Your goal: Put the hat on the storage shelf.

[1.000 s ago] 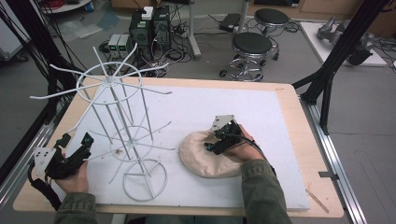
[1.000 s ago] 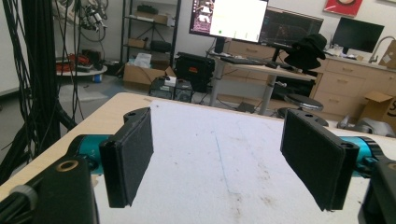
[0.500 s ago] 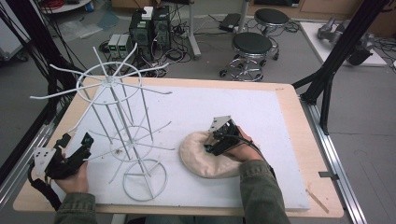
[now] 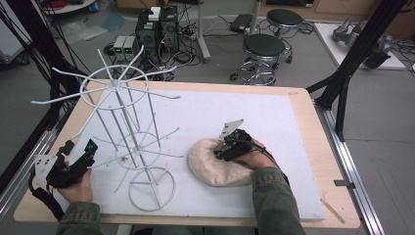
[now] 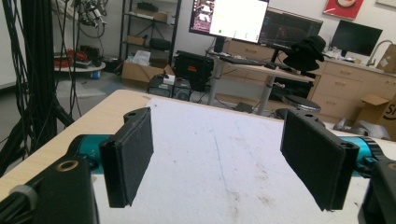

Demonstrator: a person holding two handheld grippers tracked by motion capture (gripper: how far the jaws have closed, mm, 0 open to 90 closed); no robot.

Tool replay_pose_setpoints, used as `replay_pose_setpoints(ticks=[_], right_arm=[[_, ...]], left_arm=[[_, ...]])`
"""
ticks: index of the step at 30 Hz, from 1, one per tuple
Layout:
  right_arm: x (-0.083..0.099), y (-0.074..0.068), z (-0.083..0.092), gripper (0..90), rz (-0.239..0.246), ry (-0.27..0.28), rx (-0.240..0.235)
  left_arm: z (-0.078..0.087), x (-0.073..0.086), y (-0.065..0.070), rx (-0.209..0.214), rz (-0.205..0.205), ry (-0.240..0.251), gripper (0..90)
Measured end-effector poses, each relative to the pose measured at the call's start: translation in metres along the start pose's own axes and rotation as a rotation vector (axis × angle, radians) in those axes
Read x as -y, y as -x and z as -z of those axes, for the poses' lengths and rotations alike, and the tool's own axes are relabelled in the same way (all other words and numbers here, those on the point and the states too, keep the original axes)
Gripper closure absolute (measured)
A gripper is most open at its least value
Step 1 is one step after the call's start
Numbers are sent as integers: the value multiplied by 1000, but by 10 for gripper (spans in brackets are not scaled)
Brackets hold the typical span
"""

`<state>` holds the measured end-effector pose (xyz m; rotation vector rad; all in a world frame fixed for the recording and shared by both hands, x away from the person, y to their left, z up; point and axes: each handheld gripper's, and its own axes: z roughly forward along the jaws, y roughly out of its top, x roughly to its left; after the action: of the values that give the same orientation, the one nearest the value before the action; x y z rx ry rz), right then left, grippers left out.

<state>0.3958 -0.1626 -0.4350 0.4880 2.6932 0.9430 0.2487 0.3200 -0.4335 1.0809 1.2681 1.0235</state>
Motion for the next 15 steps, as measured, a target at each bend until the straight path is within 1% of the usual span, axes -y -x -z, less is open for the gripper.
replay_pose_setpoints(ticks=[1,2,3,4,5,9,11,12,13,14,15], right_arm=[[0,0,1,438,-10,-3,-12],[-1,-1,1,520,-23,-12,-31],[-1,-1,1,520,-23,-12,-31],[-2,-2,3,640,-45,-22,-21],[-2,-2,3,640,-45,-22,-21],[-4,-3,5,750,-70,-41,-4],[-5,-3,5,770,-78,-44,-3],[-5,-3,6,774,-102,-46,-8],[-5,-1,6,780,-142,-45,-18],[-4,1,6,783,-159,-40,-23],[-4,1,6,783,-159,-40,-23]], left_arm=[[0,0,0,-1,0,0,259],[0,0,-1,-1,3,-2,259],[0,0,-1,-1,5,-2,259],[0,0,-1,-2,6,-2,259],[0,0,-2,-2,6,-3,259],[0,0,-2,-3,5,-2,259],[0,1,-2,-2,5,-3,259],[0,1,-2,-3,6,-3,259],[0,1,-2,-3,5,-5,259],[0,1,-2,-2,5,-3,259],[0,1,-2,-2,5,-3,259]])
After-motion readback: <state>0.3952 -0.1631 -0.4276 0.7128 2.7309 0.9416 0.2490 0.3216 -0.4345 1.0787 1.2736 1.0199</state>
